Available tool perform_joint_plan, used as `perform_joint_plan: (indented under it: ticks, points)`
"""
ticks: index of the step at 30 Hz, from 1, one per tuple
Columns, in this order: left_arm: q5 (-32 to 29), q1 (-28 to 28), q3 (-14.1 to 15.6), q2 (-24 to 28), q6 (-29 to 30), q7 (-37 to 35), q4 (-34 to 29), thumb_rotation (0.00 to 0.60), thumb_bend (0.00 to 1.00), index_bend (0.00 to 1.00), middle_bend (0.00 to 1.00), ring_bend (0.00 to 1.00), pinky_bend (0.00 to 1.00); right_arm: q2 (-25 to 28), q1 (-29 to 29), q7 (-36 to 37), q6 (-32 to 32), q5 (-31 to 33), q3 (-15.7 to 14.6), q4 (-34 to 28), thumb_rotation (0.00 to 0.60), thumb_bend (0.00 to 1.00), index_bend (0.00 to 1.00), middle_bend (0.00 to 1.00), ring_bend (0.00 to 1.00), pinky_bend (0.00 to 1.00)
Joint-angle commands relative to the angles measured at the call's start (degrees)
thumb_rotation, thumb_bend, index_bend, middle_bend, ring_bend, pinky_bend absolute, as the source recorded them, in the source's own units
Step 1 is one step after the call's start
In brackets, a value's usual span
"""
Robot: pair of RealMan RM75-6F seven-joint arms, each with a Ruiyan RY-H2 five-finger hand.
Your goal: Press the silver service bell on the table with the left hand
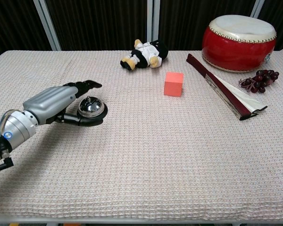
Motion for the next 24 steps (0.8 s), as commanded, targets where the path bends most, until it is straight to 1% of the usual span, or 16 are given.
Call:
perform_joint_plan:
  ticks: [1,3,5,6,9,13,16,19,24]
  points:
    - [1.17,-0.17,-1.67,3.31,3.58,1.78,-5.31,0.163,0.0,0.02,0.0,0.0,0.0,-0.02,0.0,0.11,0.06,-0.13,-0.02,-0.04,0.6,0.16,0.0,0.0,0.0,0.0]
    - [1.25,0.74,-1.96,5.75,5.56,3.62,-8.59,0.164,0.0,0.02,0.0,0.0,0.0,-0.03,-0.01,0.21,0.17,-0.35,-0.09,-0.19,0.6,0.16,0.0,0.0,0.0,0.0]
    - [0.48,2.81,-1.85,9.36,7.65,6.24,-12.87,0.162,0.0,0.02,0.0,0.0,0.0,-0.03,-0.09,0.44,0.49,-0.72,-0.18,-0.52,0.6,0.16,0.0,0.0,0.0,0.0]
    - [-0.21,4.29,-1.59,11.7,8.75,7.63,-15.33,0.162,0.0,0.02,0.0,0.0,0.0,-0.11,-0.12,0.43,0.81,-1.08,-0.25,-0.61,0.6,0.16,0.0,0.0,0.0,0.0]
    - [-1.95,7.84,-0.62,17.18,10.97,10.49,-19.81,0.161,0.0,0.02,0.0,0.0,0.0,-0.73,-0.05,-0.57,1.57,-2.33,-0.61,-0.47,0.6,0.16,0.0,0.0,0.0,0.0]
    - [-5.08,13.39,0.18,24.27,14.91,11.38,-24.73,0.16,0.0,0.02,0.0,0.0,0.0,-1.97,-0.05,-2.45,2.77,-4.79,-1.7,-0.65,0.6,0.16,0.0,0.0,0.0,0.0]
    - [-4.34,16.31,1.16,27.62,18.39,11.03,-25.88,0.163,0.0,0.02,0.0,0.0,0.0,-2.52,-0.03,-3.77,3.3,-5.96,-2.22,-0.92,0.6,0.16,0.0,0.0,0.0,0.0]
    - [-3.02,18.67,2.5,29.67,21.09,11.01,-26.68,0.164,0.0,0.02,0.0,0.0,0.0,-2.76,-0.1,-4.53,3.53,-6.36,-2.51,-1.35,0.6,0.16,0.0,0.0,0.0,0.0]
    - [-2.71,22.13,4.61,31.31,22.96,10.14,-27.26,0.162,0.0,0.02,0.0,0.0,0.0,-2.96,-0.23,-5.52,3.87,-6.96,-2.93,-1.64,0.6,0.16,0.0,0.0,0.0,0.0]
